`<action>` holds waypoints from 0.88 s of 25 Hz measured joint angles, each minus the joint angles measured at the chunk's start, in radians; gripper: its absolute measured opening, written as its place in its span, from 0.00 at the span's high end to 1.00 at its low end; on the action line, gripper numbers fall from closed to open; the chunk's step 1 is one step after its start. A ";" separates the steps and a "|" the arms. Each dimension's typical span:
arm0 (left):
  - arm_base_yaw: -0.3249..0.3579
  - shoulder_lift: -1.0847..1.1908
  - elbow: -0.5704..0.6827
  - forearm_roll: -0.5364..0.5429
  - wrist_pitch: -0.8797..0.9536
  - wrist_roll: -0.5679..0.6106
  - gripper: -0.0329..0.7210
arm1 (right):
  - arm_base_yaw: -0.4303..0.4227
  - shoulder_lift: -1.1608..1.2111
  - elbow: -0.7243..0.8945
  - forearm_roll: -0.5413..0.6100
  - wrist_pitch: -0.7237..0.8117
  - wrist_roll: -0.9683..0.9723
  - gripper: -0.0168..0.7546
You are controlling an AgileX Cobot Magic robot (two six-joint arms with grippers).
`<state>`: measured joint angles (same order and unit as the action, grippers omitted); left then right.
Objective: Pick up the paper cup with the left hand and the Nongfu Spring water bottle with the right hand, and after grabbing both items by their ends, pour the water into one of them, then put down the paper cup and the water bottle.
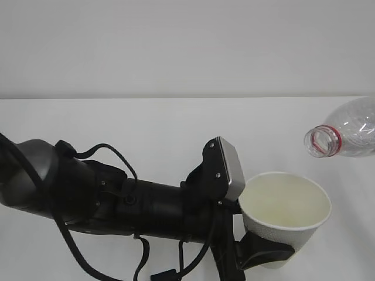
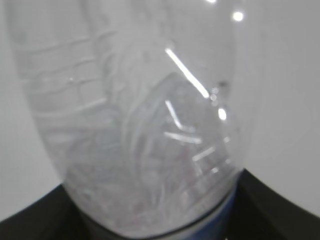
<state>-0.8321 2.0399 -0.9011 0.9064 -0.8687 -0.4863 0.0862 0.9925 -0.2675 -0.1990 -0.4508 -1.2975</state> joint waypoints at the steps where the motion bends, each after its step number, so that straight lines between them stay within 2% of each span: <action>1: 0.000 0.000 0.000 0.000 0.000 0.000 0.29 | 0.000 0.000 0.000 0.000 0.000 -0.002 0.34; 22: 0.000 0.000 0.000 0.000 0.000 0.000 0.29 | 0.000 0.000 0.000 0.000 -0.004 -0.032 0.34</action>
<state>-0.8321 2.0399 -0.9011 0.9064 -0.8687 -0.4863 0.0862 0.9925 -0.2675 -0.1990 -0.4545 -1.3293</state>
